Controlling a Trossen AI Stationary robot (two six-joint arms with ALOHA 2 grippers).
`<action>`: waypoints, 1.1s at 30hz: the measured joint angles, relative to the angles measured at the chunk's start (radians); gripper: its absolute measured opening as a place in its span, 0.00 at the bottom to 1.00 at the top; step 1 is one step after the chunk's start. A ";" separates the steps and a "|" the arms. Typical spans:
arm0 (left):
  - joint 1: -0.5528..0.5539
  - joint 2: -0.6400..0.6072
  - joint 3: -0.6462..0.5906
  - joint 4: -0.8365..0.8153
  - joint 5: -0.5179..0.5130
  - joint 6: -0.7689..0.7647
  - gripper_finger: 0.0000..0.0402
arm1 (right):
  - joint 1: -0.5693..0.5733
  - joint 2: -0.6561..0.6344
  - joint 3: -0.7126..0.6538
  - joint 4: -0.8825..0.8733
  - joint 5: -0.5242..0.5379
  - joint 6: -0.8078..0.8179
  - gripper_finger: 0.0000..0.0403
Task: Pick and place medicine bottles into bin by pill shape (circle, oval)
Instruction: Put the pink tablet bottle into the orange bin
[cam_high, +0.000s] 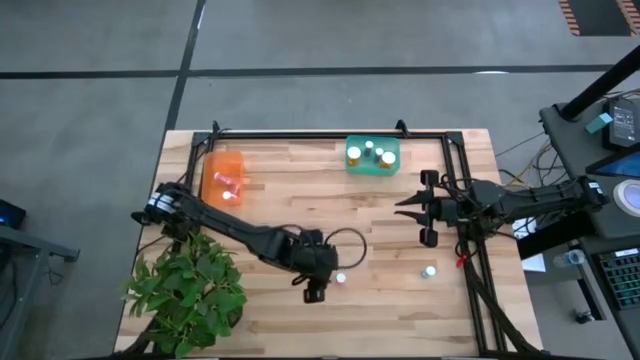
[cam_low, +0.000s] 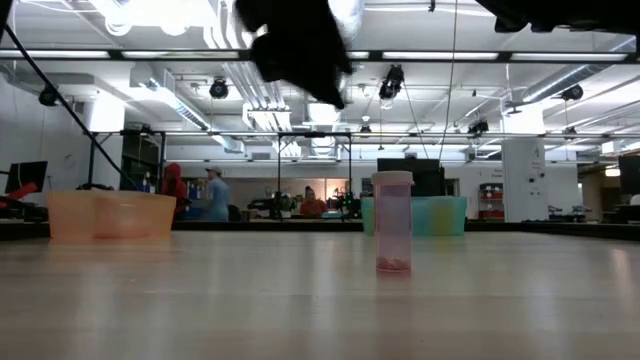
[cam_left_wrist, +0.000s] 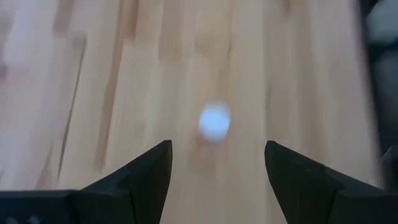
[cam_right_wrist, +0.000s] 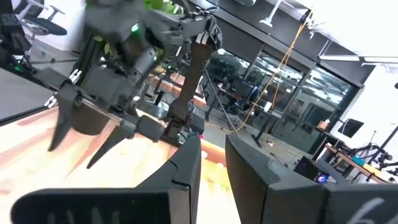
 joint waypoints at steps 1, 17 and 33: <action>-0.011 0.011 0.000 -0.046 -0.007 0.003 0.59 | 0.000 0.000 0.000 -0.005 0.000 0.000 0.16; -0.062 0.147 0.063 0.011 -0.139 0.081 0.59 | 0.000 0.000 0.000 -0.011 0.039 -0.013 0.16; -0.054 0.146 0.045 0.033 -0.145 0.112 0.59 | 0.000 0.000 0.000 -0.017 0.053 -0.015 0.16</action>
